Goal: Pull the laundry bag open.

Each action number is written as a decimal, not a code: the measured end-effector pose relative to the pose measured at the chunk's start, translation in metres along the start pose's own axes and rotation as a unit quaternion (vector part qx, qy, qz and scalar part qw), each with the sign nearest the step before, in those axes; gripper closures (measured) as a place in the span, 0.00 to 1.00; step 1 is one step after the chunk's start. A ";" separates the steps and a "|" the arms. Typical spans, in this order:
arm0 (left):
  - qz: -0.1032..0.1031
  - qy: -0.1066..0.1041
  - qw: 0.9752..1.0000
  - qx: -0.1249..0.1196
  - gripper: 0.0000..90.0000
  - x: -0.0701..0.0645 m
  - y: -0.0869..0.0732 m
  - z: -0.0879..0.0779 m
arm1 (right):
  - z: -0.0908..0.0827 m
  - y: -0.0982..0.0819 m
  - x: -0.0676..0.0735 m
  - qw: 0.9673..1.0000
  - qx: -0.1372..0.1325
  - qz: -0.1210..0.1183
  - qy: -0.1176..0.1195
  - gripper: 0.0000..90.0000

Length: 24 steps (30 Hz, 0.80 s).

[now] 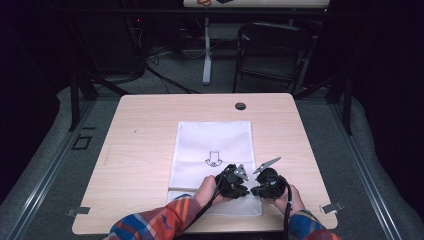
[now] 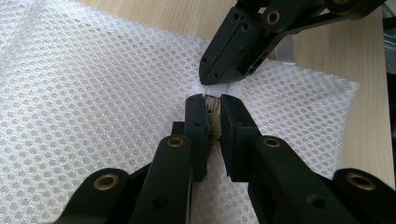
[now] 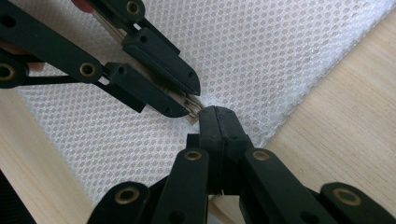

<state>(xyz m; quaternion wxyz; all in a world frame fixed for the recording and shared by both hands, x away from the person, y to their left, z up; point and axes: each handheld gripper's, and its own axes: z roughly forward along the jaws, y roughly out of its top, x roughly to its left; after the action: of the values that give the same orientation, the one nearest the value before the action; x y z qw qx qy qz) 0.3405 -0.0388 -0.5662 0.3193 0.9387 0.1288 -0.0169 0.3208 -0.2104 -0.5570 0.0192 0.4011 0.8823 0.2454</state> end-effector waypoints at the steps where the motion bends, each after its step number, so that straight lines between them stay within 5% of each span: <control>1: -0.002 -0.003 1.000 0.000 0.91 0.001 0.000 0.000 | 0.000 0.000 0.000 1.000 -0.003 0.002 0.000 1.00; 24: -0.009 -0.008 1.000 0.000 0.91 0.006 -0.005 -0.006 | 0.000 -0.002 -0.001 1.000 -0.002 0.001 -0.002 1.00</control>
<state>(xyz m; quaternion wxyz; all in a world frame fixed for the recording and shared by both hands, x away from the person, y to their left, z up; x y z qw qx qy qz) 0.3450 -0.0294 -0.5653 0.3204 0.9373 0.1342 -0.0271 0.3203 -0.2122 -0.5574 0.0216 0.4027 0.8814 0.2459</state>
